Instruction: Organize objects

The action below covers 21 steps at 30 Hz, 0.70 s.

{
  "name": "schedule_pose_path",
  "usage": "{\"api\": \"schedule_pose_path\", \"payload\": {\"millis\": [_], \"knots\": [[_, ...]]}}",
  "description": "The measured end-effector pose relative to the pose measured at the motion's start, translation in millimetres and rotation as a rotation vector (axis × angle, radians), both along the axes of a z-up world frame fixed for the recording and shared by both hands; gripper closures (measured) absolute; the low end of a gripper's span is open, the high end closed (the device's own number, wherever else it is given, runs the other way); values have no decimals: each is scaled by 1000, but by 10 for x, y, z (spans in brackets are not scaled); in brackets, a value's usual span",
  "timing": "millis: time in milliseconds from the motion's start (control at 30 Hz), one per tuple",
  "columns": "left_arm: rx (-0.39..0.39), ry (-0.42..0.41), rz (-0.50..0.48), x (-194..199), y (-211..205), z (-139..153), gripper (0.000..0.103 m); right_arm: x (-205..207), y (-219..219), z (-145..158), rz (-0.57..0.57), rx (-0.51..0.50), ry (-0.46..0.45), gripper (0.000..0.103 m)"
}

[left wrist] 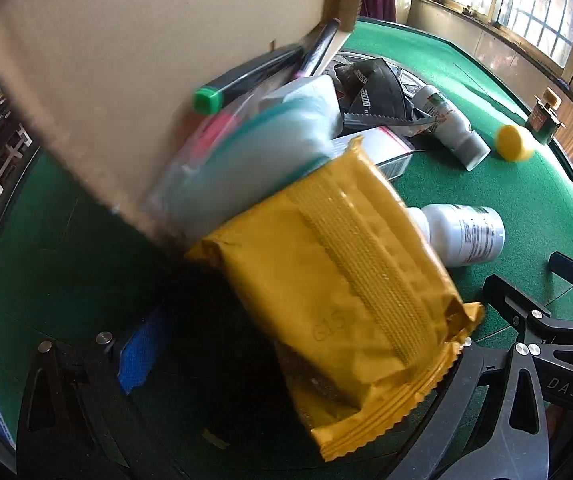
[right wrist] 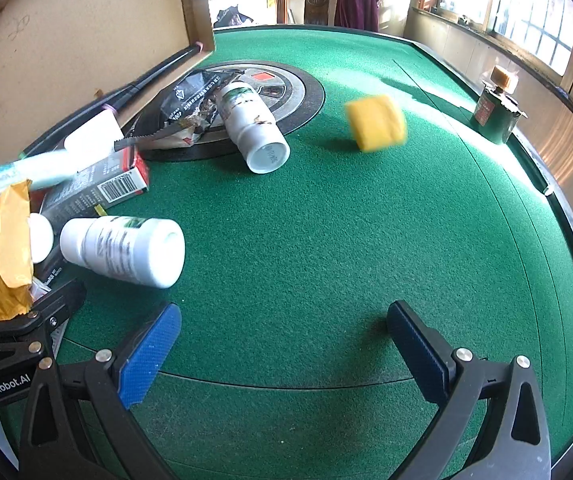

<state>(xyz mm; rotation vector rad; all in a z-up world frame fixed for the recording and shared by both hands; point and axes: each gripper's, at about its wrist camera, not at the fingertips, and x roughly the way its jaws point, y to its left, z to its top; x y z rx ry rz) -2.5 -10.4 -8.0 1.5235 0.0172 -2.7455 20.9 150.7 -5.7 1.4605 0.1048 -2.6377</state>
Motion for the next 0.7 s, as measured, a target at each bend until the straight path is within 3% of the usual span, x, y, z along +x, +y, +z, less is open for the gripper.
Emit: {"api": "schedule_pose_path", "payload": {"millis": [700], "knots": [[0, -1, 2, -15, 11, -18, 0, 3, 0, -2, 3, 2, 1, 0]]}}
